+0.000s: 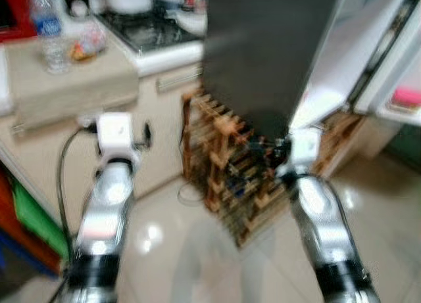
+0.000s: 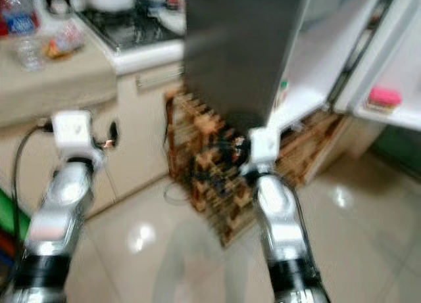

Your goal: Restocking fridge

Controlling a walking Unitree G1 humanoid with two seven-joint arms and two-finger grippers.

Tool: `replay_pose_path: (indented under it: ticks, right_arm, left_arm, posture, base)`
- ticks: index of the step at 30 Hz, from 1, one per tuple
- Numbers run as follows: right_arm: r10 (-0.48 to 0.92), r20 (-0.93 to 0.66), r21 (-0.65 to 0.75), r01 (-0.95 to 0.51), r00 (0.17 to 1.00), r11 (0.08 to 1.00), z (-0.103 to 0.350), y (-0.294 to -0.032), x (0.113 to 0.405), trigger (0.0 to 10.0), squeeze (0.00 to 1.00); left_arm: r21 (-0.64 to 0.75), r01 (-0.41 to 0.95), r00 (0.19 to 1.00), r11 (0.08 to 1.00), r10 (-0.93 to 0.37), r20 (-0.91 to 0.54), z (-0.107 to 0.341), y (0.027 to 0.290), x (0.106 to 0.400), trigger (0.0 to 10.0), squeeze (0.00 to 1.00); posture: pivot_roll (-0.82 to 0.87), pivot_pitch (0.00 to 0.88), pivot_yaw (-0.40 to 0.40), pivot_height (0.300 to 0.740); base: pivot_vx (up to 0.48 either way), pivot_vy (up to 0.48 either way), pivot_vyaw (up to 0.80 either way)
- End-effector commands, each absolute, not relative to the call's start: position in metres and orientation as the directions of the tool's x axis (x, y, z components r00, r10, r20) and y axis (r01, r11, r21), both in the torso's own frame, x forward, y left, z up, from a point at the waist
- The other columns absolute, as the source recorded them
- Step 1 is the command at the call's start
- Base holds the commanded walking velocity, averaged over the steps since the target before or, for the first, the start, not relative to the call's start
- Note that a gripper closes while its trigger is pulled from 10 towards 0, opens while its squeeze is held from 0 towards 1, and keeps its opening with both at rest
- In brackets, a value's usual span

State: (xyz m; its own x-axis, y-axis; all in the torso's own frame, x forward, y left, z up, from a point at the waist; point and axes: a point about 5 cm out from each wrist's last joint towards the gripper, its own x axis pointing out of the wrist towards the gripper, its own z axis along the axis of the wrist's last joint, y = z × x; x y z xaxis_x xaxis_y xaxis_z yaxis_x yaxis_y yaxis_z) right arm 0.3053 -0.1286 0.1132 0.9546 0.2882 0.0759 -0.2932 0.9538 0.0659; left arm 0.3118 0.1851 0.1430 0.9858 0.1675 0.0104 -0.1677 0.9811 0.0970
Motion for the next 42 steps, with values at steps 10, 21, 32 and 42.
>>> replay_pose_path:
  ticks: [10,21,32,42]
  right_arm:
    - [0.125,0.062,0.059,-0.129,0.99,0.99,0.107,-0.157,0.305,10.0,0.0]
    - [0.123,0.089,0.06,-0.128,0.988,0.99,0.112,-0.156,0.305,10.0,0.0]
    - [0.112,0.123,0.063,-0.12,0.986,0.991,0.117,-0.167,0.298,10.0,0.0]
    - [0.117,0.093,0.067,-0.124,0.989,0.99,0.115,-0.153,0.306,10.0,0.0]
  left_arm:
    - [0.053,-0.105,0.994,0.993,0.103,0.035,0.152,0.173,0.325,10.0,0.0]
    - [0.122,-0.053,0.998,0.991,0.049,0.031,0.142,0.179,0.32,10.0,0.0]
    - [0.069,-0.023,1.0,0.997,0.024,-0.003,0.125,0.186,0.286,10.0,0.0]
    - [0.035,-0.038,0.997,0.999,0.036,0.071,0.147,0.177,0.31,10.0,0.0]
  posture:
    - [-0.02,0.0,0.008,0.74]
    - [-0.02,0.0,0.025,0.74]
    - [0.01,0.0,0.005,0.74]
    - [-0.01,0.0,0.04,0.74]
  base:
    - [0.0,0.0,0.1]
    - [0.0,0.0,0.08]
    - [0.0,0.0,0.0]
    - [0.0,0.0,0.0]
